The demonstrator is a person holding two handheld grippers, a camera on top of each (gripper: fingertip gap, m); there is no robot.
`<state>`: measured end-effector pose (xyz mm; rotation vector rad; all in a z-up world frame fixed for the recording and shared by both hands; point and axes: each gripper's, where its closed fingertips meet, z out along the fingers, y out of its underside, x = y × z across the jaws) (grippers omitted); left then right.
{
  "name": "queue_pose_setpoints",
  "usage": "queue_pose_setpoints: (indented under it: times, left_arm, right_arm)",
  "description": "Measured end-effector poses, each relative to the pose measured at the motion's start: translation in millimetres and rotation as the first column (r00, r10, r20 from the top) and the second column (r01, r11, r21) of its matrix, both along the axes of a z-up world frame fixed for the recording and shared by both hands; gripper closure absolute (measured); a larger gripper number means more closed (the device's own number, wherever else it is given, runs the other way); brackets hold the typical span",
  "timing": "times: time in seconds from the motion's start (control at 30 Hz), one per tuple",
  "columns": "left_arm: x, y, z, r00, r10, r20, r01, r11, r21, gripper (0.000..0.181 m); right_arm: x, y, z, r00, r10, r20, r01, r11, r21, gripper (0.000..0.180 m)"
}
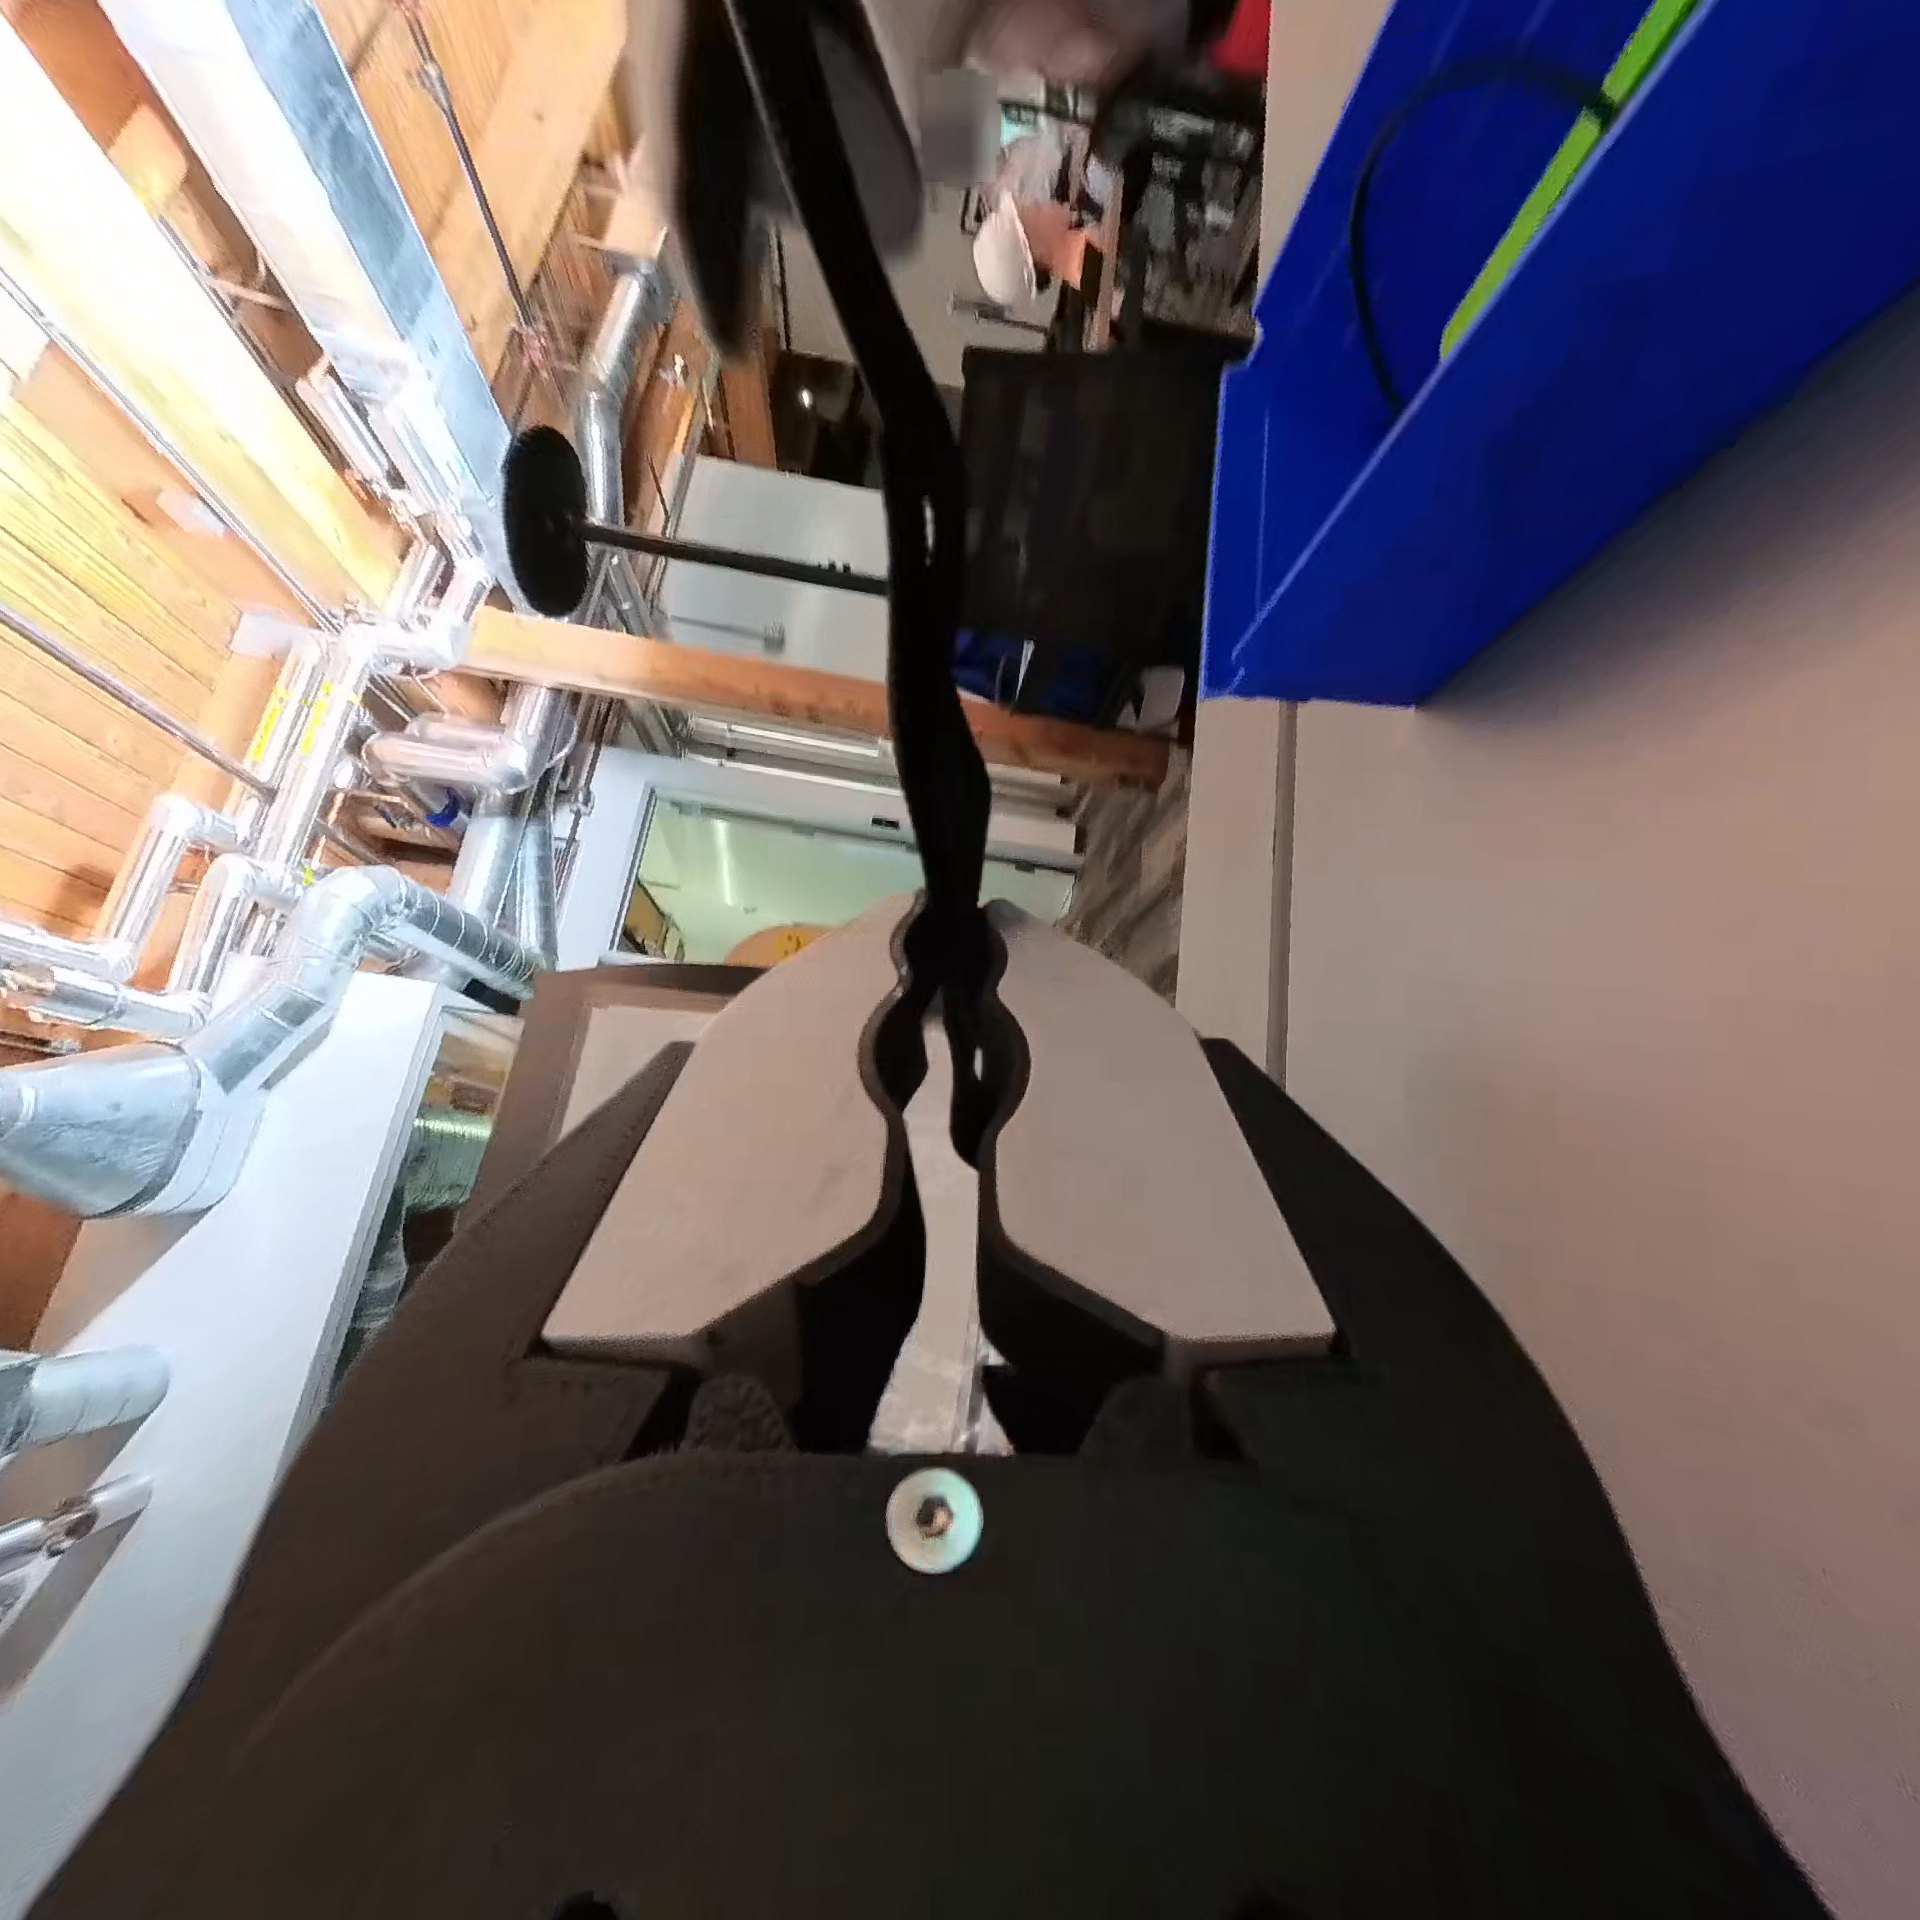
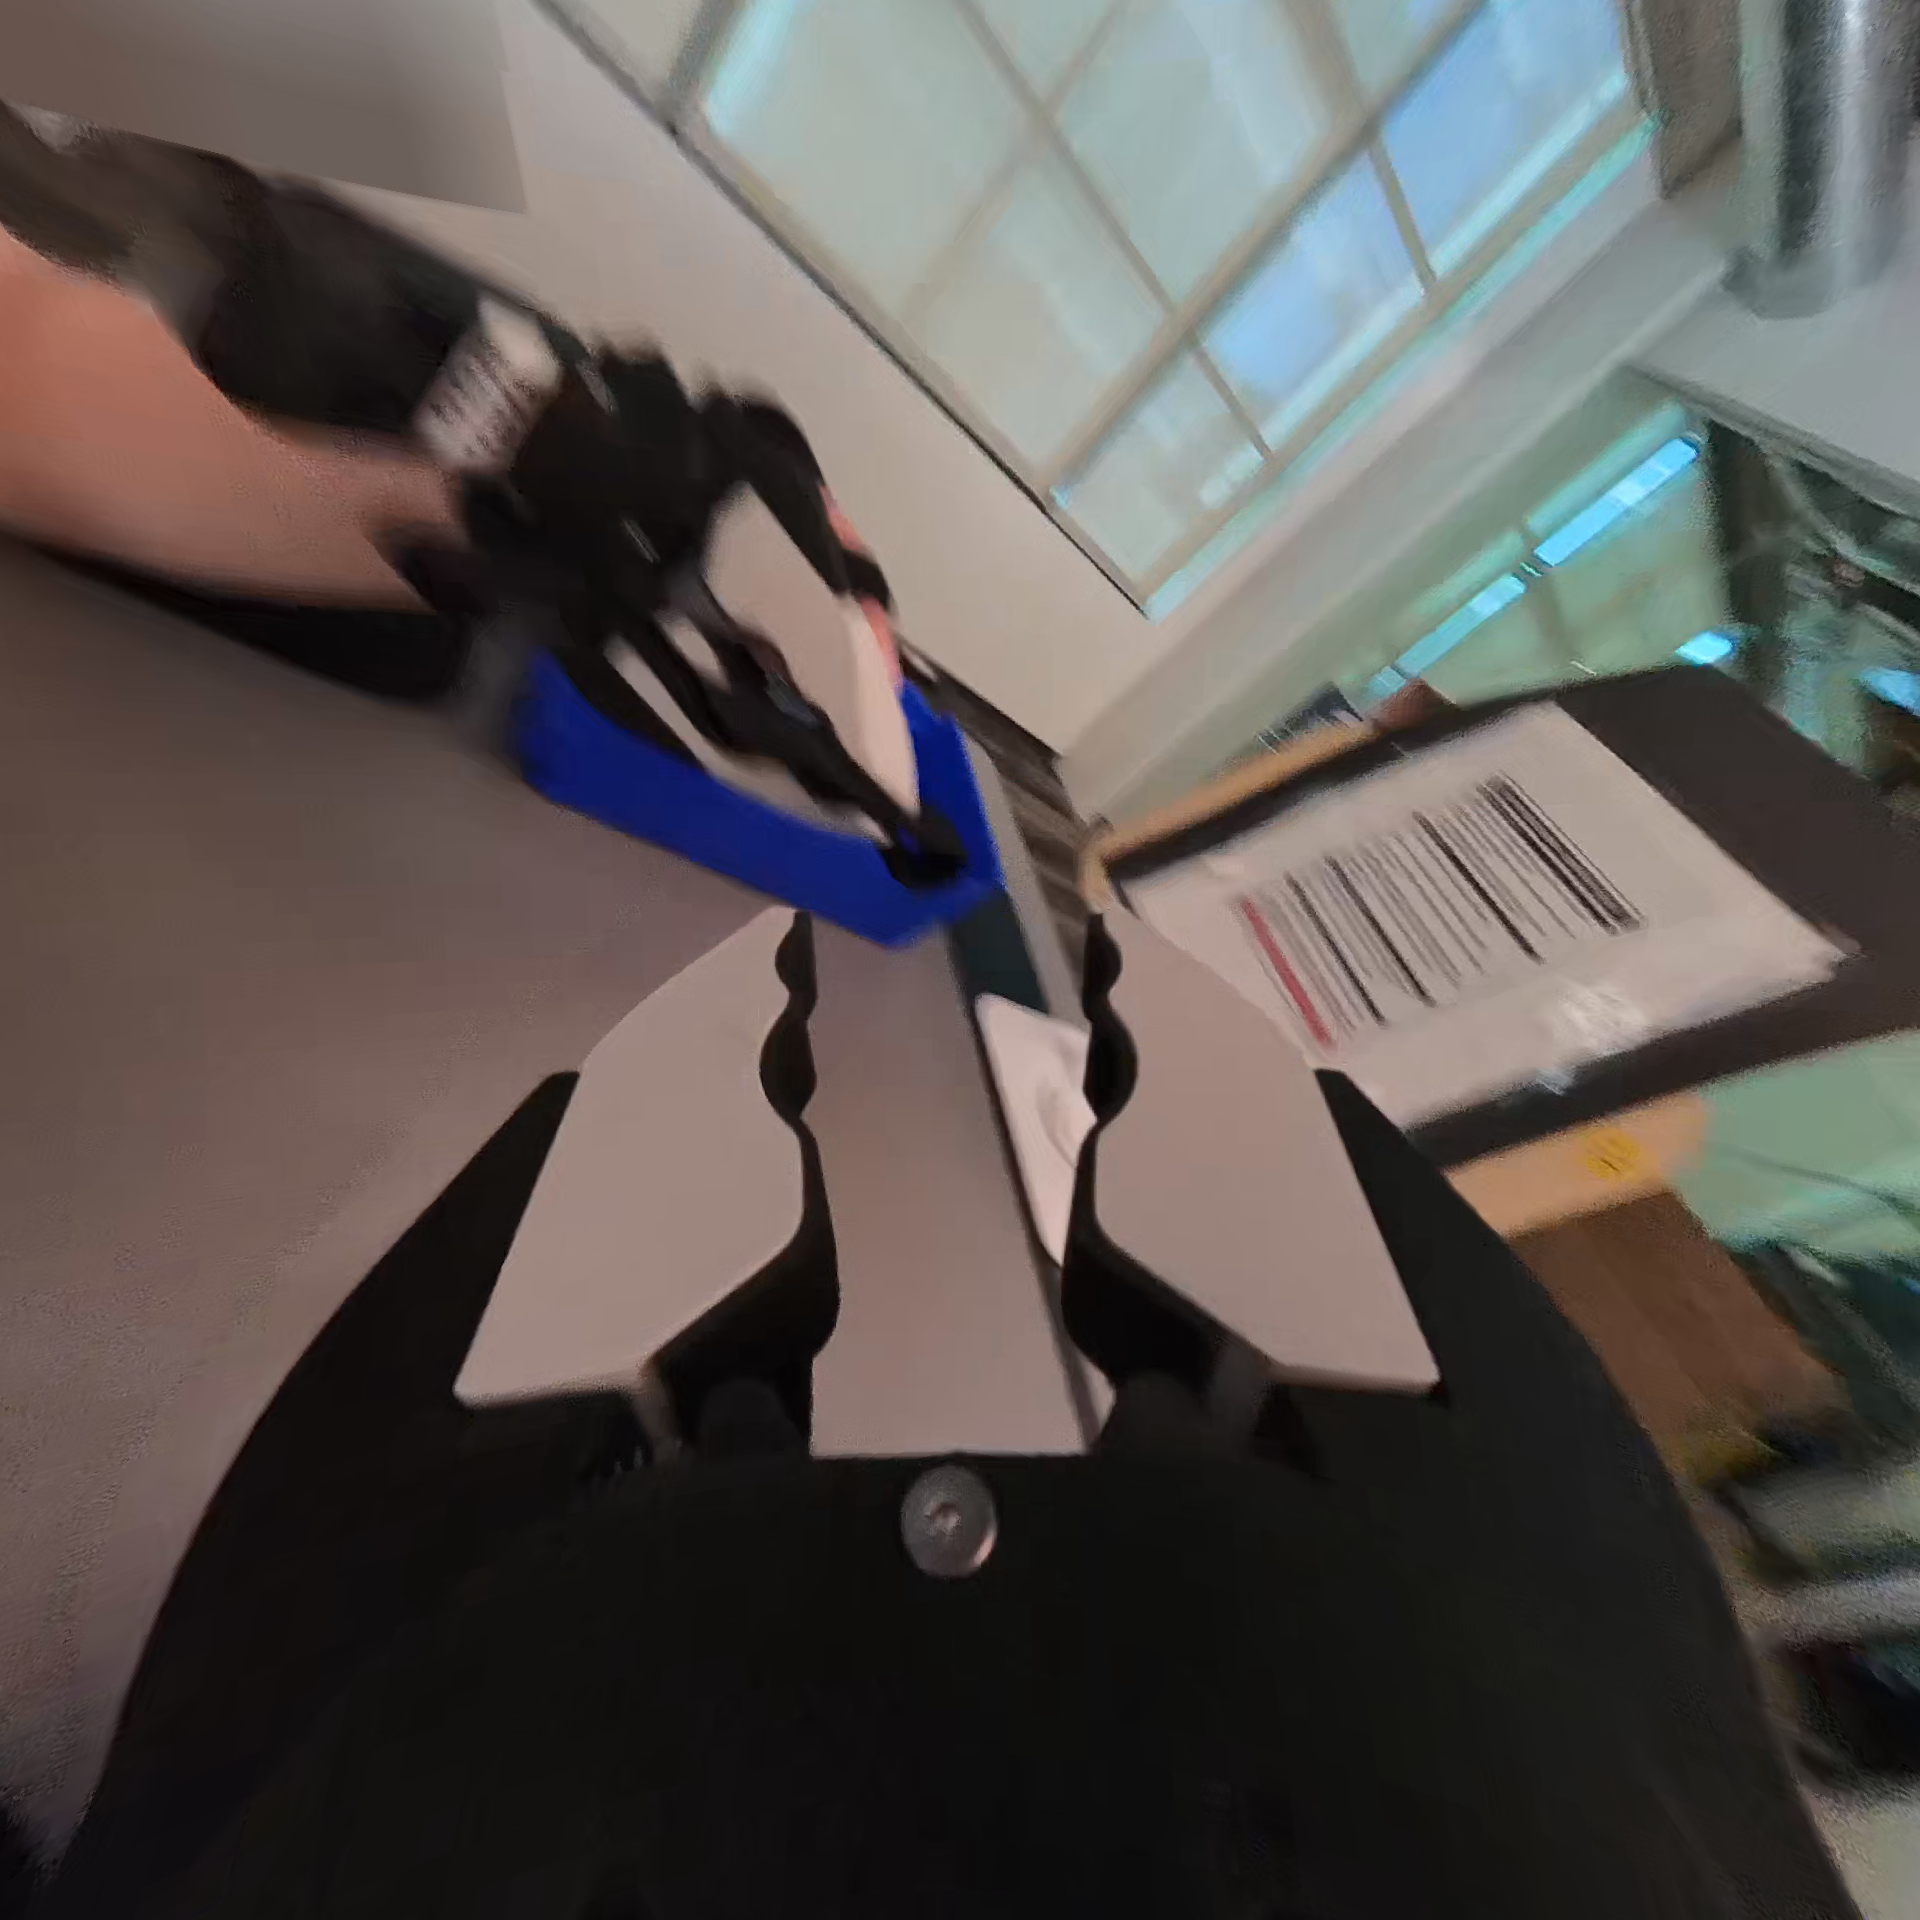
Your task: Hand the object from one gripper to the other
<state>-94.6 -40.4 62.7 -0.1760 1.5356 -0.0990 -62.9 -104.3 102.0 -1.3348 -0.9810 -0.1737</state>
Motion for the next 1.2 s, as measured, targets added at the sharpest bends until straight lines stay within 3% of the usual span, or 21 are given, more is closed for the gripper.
queue_pose_setpoints:
  times: [0.1,0.27,0.47,0.6,0.7,0.83,0.93,1.07,1.13,1.2]
  left_arm:
    - [-4.4,-11.6,5.8,0.998,-0.06,0.007,0.06,0.998,-0.034,0.176]
    - [-9.3,-17.3,10.7,0.994,-0.11,0.02,0.111,0.991,-0.071,0.176]
    - [-16.3,-32.3,16.8,0.98,-0.195,0.036,0.198,0.974,-0.107,0.176]
    - [-20.8,-42.2,20.0,0.965,-0.261,0.038,0.264,0.949,-0.17,0.176]
    - [-21.4,-46.8,21.6,0.945,-0.325,0.033,0.316,0.885,-0.342,0.175]
    - [-23.1,-27.0,29.5,0.942,-0.337,0.005,0.274,0.757,-0.593,0.14]
    - [-28.7,-4.7,44.2,0.953,-0.297,0.052,0.252,0.688,-0.681,0.126]
    - [-31.1,8.7,54.2,0.987,-0.125,0.104,0.162,0.826,-0.539,0.127]
    - [-29.2,-2.3,54.6,0.987,-0.122,0.103,0.158,0.844,-0.513,0.124]
    - [-27.7,-10.6,53.9,0.986,-0.096,0.133,0.14,0.917,-0.375,0.12]
  right_arm:
    - [3.9,28.4,-19.8,0.965,-0.153,0.214,0.144,0.988,0.057,0.13]
    - [-76.8,24.1,-12.3,0.972,0.08,0.219,-0.107,0.987,0.117,0.14]
    - [-87.2,25.8,-10.9,0.968,0.066,0.242,-0.106,0.983,0.153,0.156]
    - [-93.5,17.8,-6.2,0.973,0.152,0.173,-0.177,0.974,0.143,0.164]
    - [-92.0,17.1,2.1,0.98,0.176,0.089,-0.187,0.973,0.132,0.173]
    - [-56.7,31.2,16.6,0.972,0.064,-0.226,-0.076,0.996,-0.043,0.173]
    - [-31.3,42.8,0.6,0.959,-0.083,-0.27,0.023,0.976,-0.217,0.174]
    - [-36.4,44.1,-30.2,0.93,-0.151,-0.335,-0.052,0.848,-0.527,0.173]
    - [-52.4,35.7,-33.0,0.865,-0.138,-0.482,-0.237,0.734,-0.636,0.174]
    - [-69.2,20.4,-27.0,0.746,-0.13,-0.653,-0.487,0.562,-0.669,0.173]
